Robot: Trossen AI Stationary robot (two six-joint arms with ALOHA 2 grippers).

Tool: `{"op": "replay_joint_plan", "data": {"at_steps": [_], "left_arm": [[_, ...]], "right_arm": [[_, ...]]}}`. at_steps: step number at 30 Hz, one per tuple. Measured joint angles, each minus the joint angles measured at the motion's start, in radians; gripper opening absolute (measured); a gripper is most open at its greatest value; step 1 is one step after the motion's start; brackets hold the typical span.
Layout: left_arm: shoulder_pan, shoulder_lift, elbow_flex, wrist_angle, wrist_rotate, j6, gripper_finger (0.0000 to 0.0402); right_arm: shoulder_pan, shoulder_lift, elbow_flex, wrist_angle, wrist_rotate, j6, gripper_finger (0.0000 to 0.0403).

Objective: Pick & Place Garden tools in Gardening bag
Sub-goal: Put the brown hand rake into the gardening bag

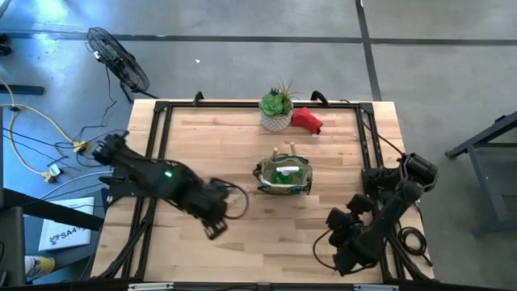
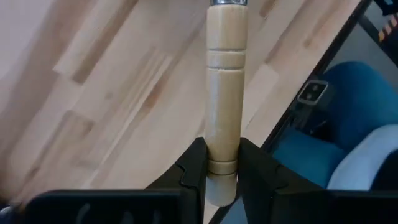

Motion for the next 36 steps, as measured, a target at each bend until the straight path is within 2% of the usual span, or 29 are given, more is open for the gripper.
{"op": "replay_joint_plan", "data": {"at_steps": [3, 7, 10, 20, 25, 31, 36], "left_arm": [[-0.005, 0.074, -0.002, 0.055, 0.006, -0.005, 0.0056], [0.040, 0.185, 0.011, 0.086, 0.063, 0.017, 0.0056], [0.072, 0.232, 0.045, 0.089, 0.035, 0.024, 0.0056], [0.125, 0.315, 0.173, 0.168, 0.059, -0.063, 0.0056], [0.125, 0.378, 0.197, 0.179, 0.095, -0.091, 0.0056], [0.137, 0.413, 0.196, 0.186, 0.154, -0.079, 0.0056], [0.154, 0.413, 0.196, 0.144, 0.103, -0.064, 0.0056]], "right_arm": [[0.022, 0.000, 0.000, 0.000, 0.029, 0.013, 0.0254], [0.043, 0.000, 0.000, 0.000, 0.049, 0.013, 0.0254], [0.054, 0.000, 0.000, 0.000, 0.057, 0.012, 0.0254], [0.108, 0.000, -0.001, -0.001, 0.217, -0.004, 0.0254], [0.134, 0.000, -0.001, -0.001, 0.294, -0.044, 0.0254], [0.138, 0.000, -0.001, -0.001, 0.297, -0.057, 0.0254], [0.138, 0.000, -0.001, -0.001, 0.291, 0.010, 0.0254]]}}
